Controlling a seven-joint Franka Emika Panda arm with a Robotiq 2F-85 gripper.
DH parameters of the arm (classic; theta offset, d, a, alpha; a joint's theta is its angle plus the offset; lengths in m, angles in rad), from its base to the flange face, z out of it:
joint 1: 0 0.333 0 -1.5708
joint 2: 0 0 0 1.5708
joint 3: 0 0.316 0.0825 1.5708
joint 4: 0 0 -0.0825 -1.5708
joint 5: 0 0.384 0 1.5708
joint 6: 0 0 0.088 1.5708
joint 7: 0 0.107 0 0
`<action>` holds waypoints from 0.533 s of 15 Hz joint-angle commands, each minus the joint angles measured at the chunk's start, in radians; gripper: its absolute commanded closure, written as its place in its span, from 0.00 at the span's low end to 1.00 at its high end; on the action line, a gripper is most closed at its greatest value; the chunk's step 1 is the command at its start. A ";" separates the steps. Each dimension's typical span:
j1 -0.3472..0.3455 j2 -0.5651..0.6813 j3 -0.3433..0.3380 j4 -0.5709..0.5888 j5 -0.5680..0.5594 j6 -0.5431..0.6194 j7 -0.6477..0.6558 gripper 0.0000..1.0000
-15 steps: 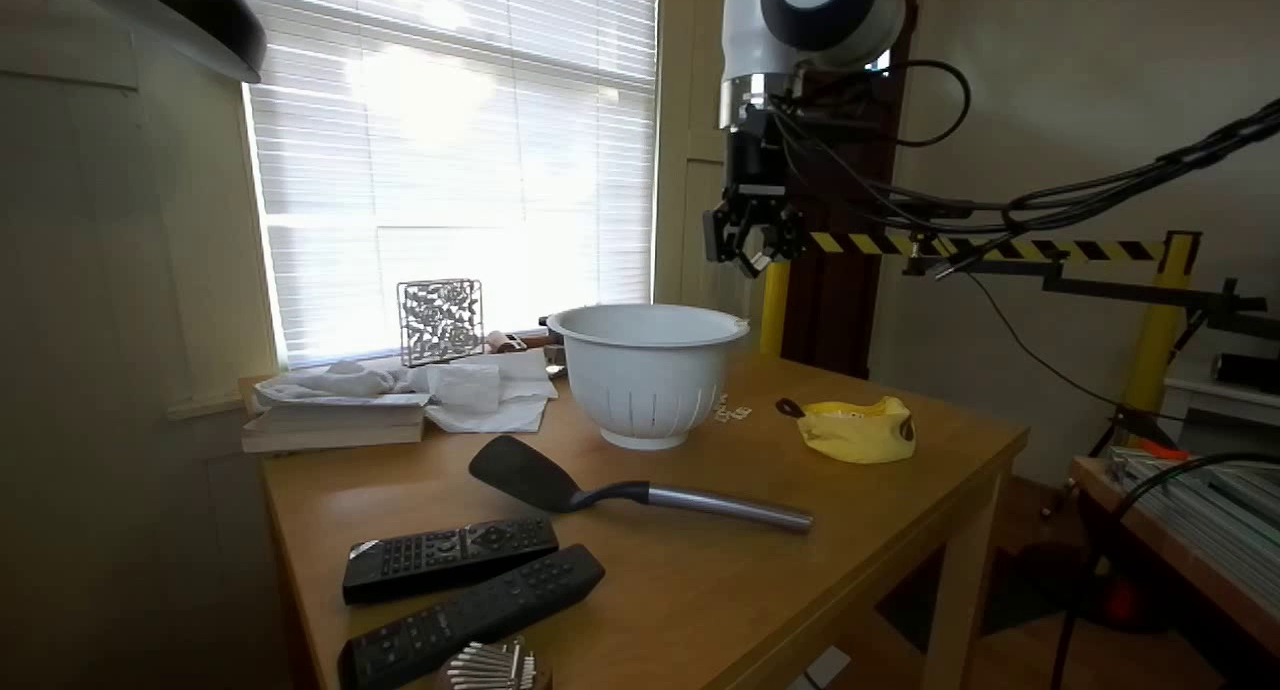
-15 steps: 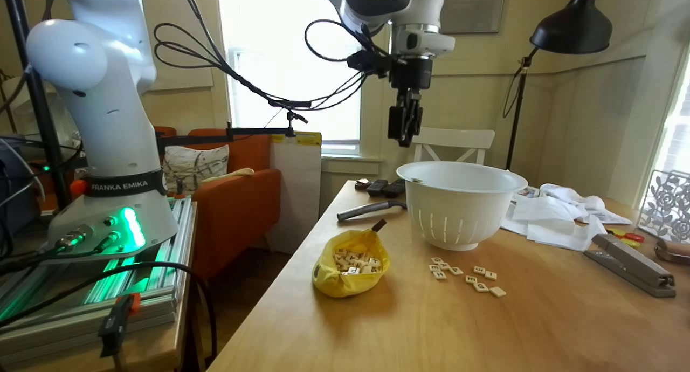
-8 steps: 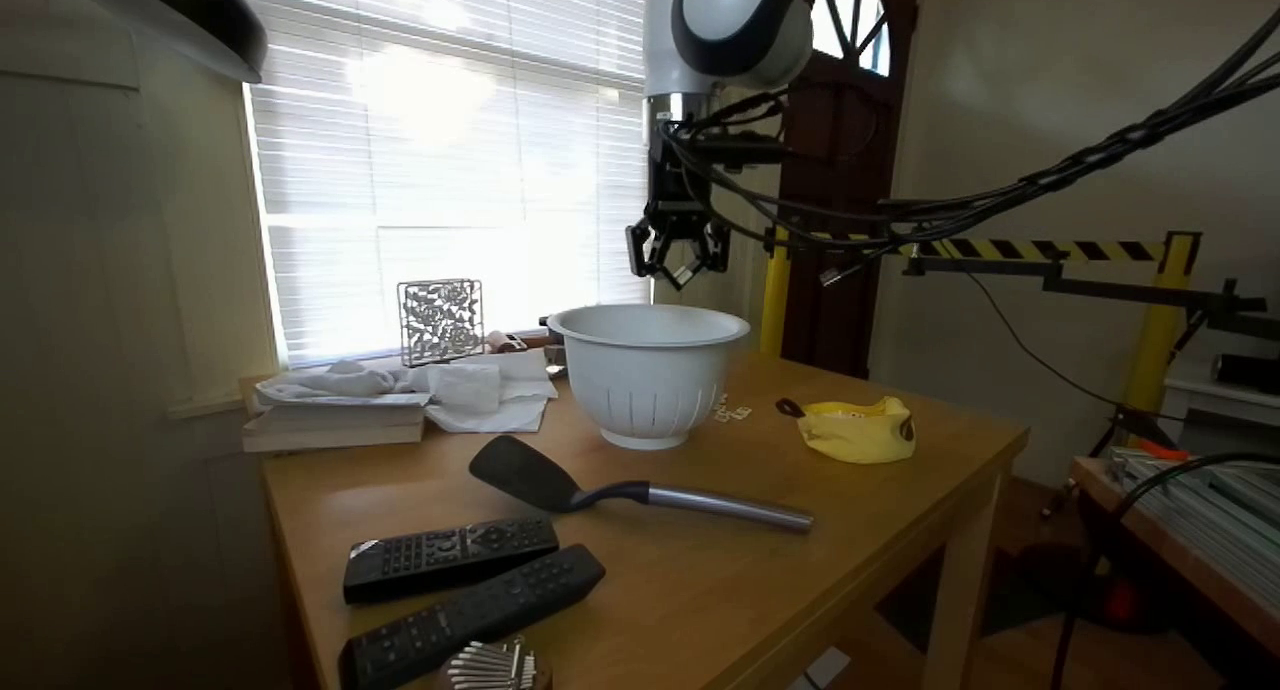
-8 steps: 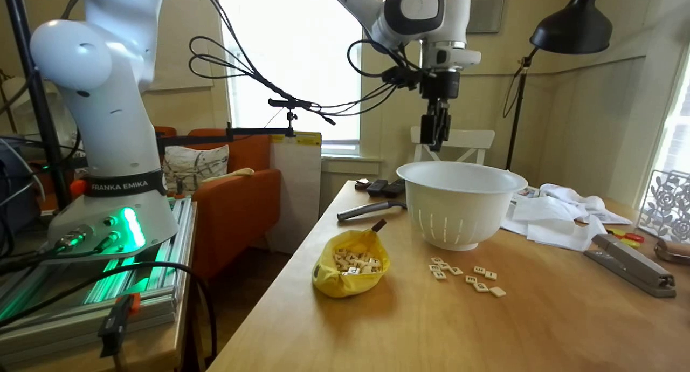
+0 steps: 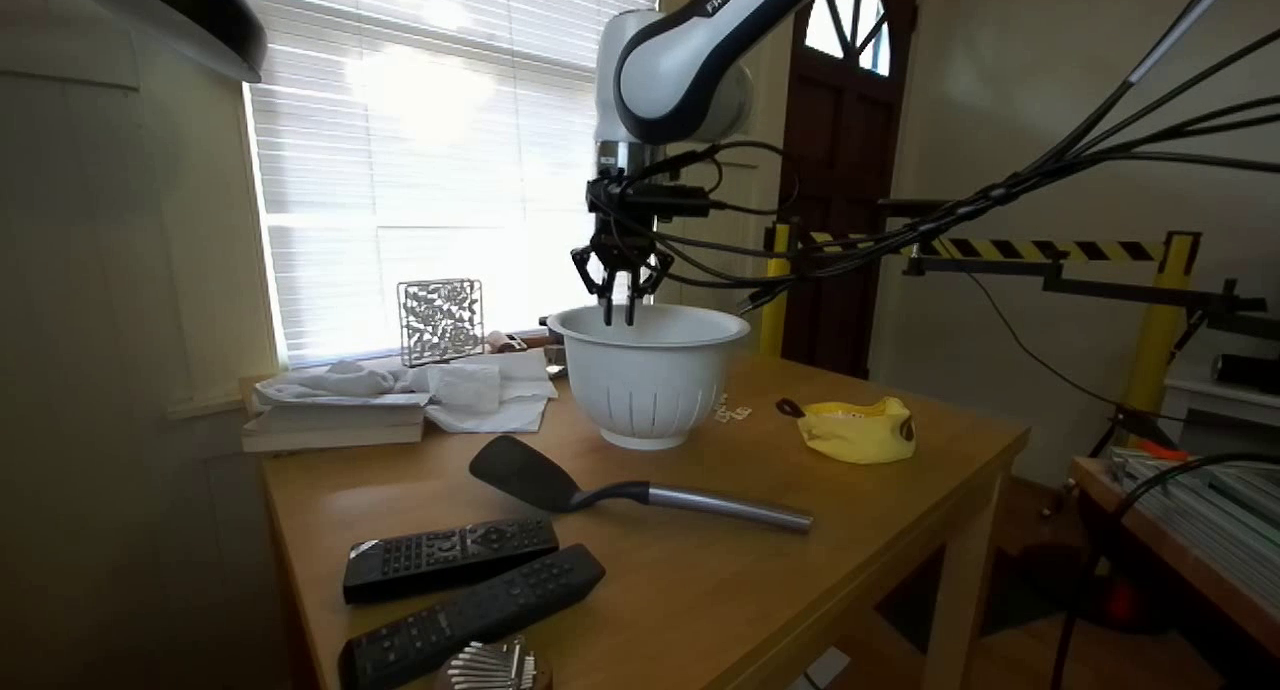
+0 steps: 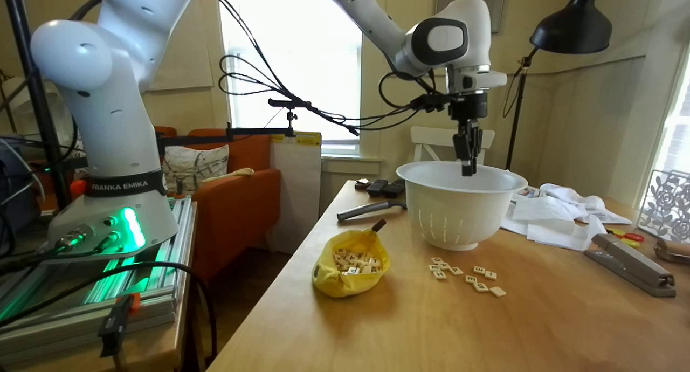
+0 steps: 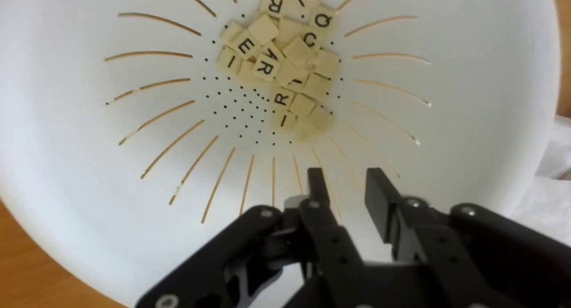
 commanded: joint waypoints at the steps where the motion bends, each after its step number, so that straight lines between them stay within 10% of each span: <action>1: 0.026 -0.006 -0.038 -0.022 -0.009 0.092 0.040 0.39; 8: -0.018 -0.209 -0.047 -0.175 0.008 -0.020 -0.090 0.00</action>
